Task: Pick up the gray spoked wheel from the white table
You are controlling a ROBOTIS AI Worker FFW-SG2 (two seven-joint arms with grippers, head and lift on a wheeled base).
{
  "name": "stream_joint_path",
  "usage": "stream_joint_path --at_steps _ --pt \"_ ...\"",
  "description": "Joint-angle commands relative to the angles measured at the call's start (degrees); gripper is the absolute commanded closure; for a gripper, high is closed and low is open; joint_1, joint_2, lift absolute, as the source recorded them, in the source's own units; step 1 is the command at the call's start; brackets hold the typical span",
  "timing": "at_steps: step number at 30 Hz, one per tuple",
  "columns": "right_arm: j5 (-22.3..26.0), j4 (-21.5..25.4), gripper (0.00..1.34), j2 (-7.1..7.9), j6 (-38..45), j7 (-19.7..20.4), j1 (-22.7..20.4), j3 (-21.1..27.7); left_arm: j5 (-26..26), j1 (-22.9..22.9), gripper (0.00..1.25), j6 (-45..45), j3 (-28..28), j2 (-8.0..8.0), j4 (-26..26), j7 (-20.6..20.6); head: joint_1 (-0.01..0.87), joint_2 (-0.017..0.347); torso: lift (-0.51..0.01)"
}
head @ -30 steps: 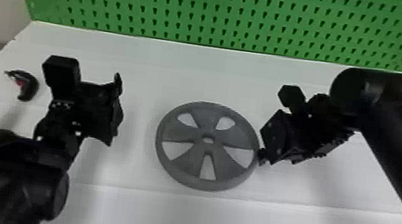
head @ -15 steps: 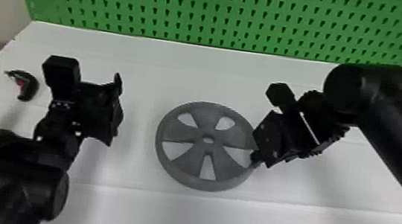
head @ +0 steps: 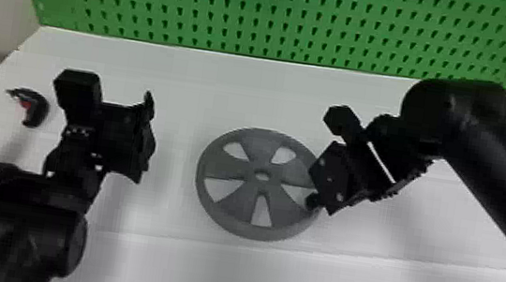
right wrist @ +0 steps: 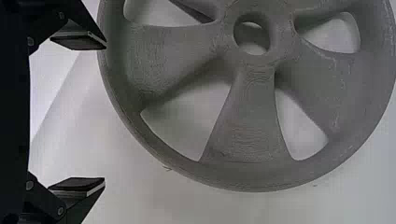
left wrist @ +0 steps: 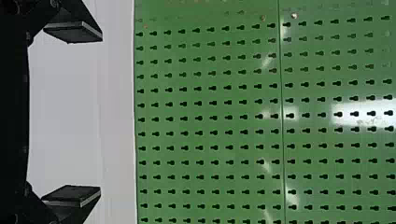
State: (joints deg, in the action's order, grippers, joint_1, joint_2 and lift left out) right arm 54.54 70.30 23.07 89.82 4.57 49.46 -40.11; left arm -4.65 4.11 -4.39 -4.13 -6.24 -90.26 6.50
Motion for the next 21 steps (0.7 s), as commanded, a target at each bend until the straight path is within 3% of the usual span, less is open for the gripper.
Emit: stream_joint_path --at_steps 1,11,21 --pt "0.2 0.0 0.25 0.22 0.3 0.0 -0.1 0.4 0.0 0.0 0.13 0.0 0.0 0.0 0.0 0.0 0.765 0.002 -0.095" --pt "0.5 0.0 0.25 0.57 0.3 0.0 -0.5 2.0 0.1 0.1 0.13 0.0 -0.1 0.0 0.0 0.0 0.765 0.002 -0.095" --pt "-2.4 -1.6 0.25 -0.74 0.3 0.0 -0.2 3.5 0.3 0.1 0.13 0.0 -0.2 0.0 0.1 0.0 0.765 0.002 -0.095"
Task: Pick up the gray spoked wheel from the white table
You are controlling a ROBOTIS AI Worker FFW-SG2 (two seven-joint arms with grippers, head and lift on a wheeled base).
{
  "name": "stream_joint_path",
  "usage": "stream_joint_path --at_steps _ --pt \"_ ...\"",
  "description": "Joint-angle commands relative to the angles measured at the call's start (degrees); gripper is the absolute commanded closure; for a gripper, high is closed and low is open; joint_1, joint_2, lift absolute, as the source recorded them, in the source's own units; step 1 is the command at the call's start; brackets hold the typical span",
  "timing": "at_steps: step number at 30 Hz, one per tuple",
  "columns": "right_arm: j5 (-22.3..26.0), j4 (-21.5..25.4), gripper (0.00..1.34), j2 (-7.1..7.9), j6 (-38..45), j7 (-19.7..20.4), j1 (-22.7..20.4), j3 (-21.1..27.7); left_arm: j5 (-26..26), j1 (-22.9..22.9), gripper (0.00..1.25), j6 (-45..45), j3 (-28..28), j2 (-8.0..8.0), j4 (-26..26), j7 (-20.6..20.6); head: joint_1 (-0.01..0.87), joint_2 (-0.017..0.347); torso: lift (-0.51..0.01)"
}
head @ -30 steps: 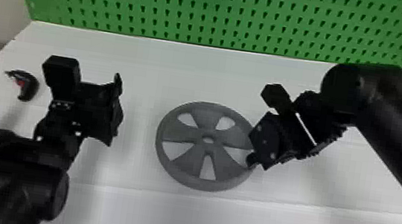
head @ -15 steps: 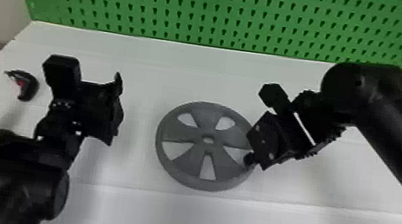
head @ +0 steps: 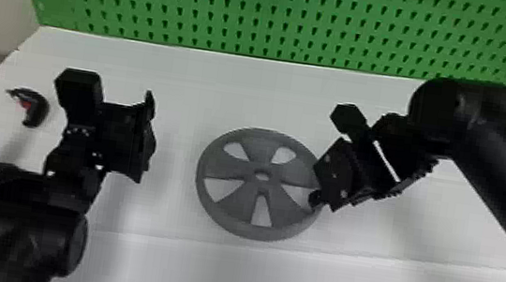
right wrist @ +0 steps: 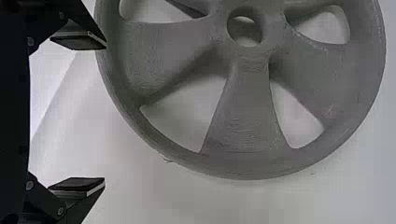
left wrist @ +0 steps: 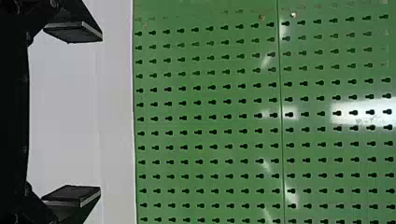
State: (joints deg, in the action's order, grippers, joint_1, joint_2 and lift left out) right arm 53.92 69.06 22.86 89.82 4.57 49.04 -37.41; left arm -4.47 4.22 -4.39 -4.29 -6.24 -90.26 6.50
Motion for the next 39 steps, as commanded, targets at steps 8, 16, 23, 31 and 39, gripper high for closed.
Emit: stream_joint_path --at_steps 8,16,23,31,39 --pt "-1.6 -5.7 0.25 -2.12 0.3 -0.1 0.9 2.5 0.2 0.2 0.13 0.0 -0.2 0.0 0.1 0.1 0.765 0.002 -0.095" --pt "15.3 -15.3 0.25 -1.06 -1.7 0.0 2.0 -2.8 0.4 0.0 0.13 0.0 -0.1 0.0 0.2 0.1 0.765 0.002 -0.095" --pt "17.4 -20.3 0.25 -2.91 0.3 7.1 5.1 -2.5 0.5 -0.4 0.13 0.1 0.2 -0.09 0.2 0.1 0.765 0.002 -0.095" --pt "25.8 -22.5 0.25 -3.61 -3.4 20.0 6.7 -4.2 0.5 -0.4 0.13 0.1 0.0 -0.44 0.2 0.1 0.765 0.002 -0.095" --pt "33.5 -25.0 0.25 -4.49 -10.9 28.7 8.0 -6.6 0.5 -0.4 0.13 0.0 -0.2 -0.97 0.2 0.1 0.765 0.002 -0.094"
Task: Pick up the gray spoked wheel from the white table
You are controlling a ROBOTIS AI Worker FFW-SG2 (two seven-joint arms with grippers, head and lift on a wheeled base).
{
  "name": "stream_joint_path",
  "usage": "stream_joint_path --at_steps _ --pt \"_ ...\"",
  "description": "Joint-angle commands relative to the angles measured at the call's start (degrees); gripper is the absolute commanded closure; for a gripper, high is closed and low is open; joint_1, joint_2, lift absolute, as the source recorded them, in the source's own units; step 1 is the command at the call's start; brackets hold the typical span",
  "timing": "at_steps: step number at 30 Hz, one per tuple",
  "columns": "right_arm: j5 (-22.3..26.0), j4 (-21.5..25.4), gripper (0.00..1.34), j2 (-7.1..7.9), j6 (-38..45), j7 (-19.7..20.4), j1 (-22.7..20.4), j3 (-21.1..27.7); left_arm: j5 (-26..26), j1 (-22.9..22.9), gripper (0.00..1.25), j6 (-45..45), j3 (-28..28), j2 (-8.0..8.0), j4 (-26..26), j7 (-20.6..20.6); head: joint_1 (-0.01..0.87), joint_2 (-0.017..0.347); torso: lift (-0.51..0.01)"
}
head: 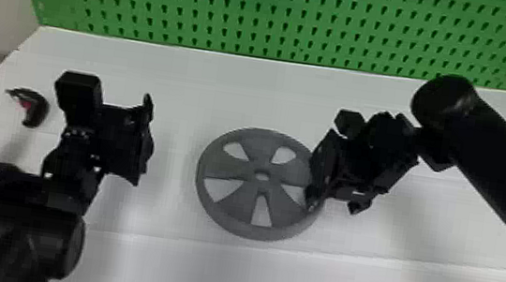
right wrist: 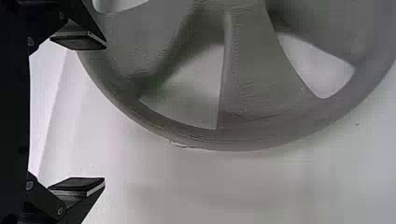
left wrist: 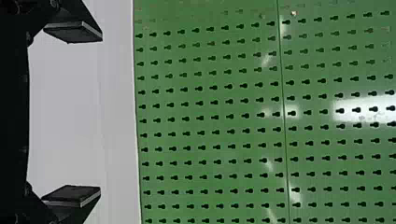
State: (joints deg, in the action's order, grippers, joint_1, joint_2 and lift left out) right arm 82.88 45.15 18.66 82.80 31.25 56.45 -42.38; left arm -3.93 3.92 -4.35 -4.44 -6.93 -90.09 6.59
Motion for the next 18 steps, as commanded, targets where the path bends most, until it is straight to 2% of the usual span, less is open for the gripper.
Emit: stream_joint_path --at_steps 1,5,11,13,18 --pt "6.1 -1.5 0.25 -0.56 -5.1 3.5 0.8 -2.0 0.0 -0.1 0.13 0.0 -0.1 -0.36 0.0 0.0 0.765 0.002 -0.094" --pt "7.6 -6.5 0.25 -2.32 -6.7 4.3 1.8 -1.3 0.0 -0.1 0.13 0.0 -0.5 -0.45 0.0 0.3 0.765 0.002 -0.094" --pt "7.4 -9.5 0.25 -3.46 -8.6 6.3 2.2 2.4 0.0 -0.1 0.13 0.0 -0.7 -0.71 0.0 0.4 0.765 0.002 -0.094" --pt "5.9 -10.0 0.25 -4.07 -9.2 7.7 2.3 3.5 -0.1 -0.1 0.13 0.0 -0.9 -0.89 0.0 0.5 0.765 0.002 -0.094" --pt "1.6 -12.5 0.25 -5.04 -10.1 7.9 2.7 6.7 -0.2 0.0 0.13 -0.1 -1.9 -1.5 0.0 1.2 0.765 0.002 -0.094"
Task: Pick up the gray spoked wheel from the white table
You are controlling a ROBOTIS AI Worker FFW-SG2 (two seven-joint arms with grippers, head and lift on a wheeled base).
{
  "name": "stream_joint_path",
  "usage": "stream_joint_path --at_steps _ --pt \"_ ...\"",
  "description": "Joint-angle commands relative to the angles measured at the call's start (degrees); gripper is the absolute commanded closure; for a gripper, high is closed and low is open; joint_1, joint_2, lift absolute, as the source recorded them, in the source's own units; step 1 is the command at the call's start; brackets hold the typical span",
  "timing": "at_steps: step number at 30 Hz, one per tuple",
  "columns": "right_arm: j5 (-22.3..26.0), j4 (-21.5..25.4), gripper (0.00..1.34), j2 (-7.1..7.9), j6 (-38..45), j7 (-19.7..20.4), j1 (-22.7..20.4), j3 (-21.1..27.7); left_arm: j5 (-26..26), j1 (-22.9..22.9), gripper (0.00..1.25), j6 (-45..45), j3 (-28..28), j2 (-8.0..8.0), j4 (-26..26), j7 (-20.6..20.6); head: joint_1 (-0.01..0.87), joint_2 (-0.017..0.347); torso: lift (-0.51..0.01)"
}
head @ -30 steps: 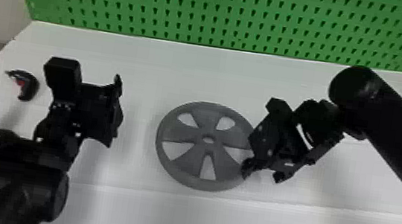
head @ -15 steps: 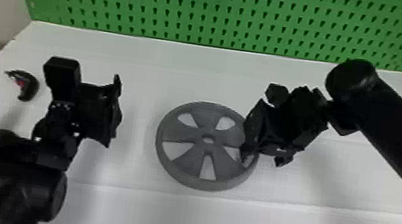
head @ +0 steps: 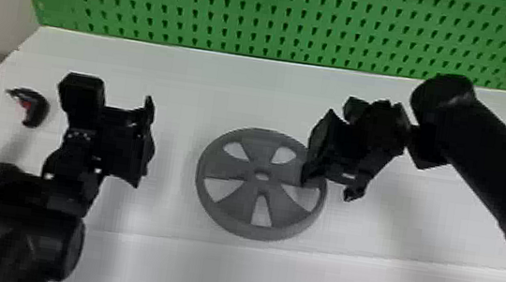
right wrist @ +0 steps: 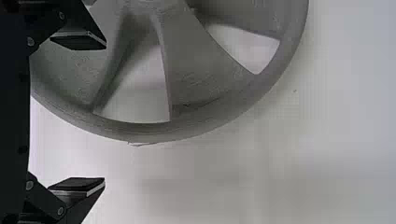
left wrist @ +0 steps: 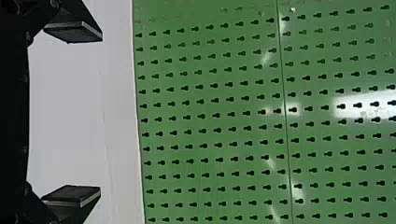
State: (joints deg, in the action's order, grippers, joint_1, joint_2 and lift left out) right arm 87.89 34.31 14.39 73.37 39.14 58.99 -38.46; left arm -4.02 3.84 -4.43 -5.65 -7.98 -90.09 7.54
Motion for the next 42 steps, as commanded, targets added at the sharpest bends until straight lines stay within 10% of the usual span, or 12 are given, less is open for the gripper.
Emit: stream_joint_path --at_steps 1,22,42 --pt "-4.3 -2.1 0.25 -1.03 -0.7 0.0 0.2 4.0 -0.2 0.1 0.13 -0.1 -0.8 -0.63 0.0 0.5 0.765 0.002 -0.094" --pt "-3.2 -6.8 0.25 -4.19 -1.8 7.3 1.3 7.9 -2.2 0.4 0.13 -0.6 -3.0 -2.74 0.0 2.3 0.765 0.002 -0.094" --pt "-1.7 -7.2 0.26 -4.28 -2.4 8.3 1.1 7.6 -2.3 0.7 0.13 -0.6 -3.3 -2.74 0.0 2.7 0.765 0.002 -0.094"
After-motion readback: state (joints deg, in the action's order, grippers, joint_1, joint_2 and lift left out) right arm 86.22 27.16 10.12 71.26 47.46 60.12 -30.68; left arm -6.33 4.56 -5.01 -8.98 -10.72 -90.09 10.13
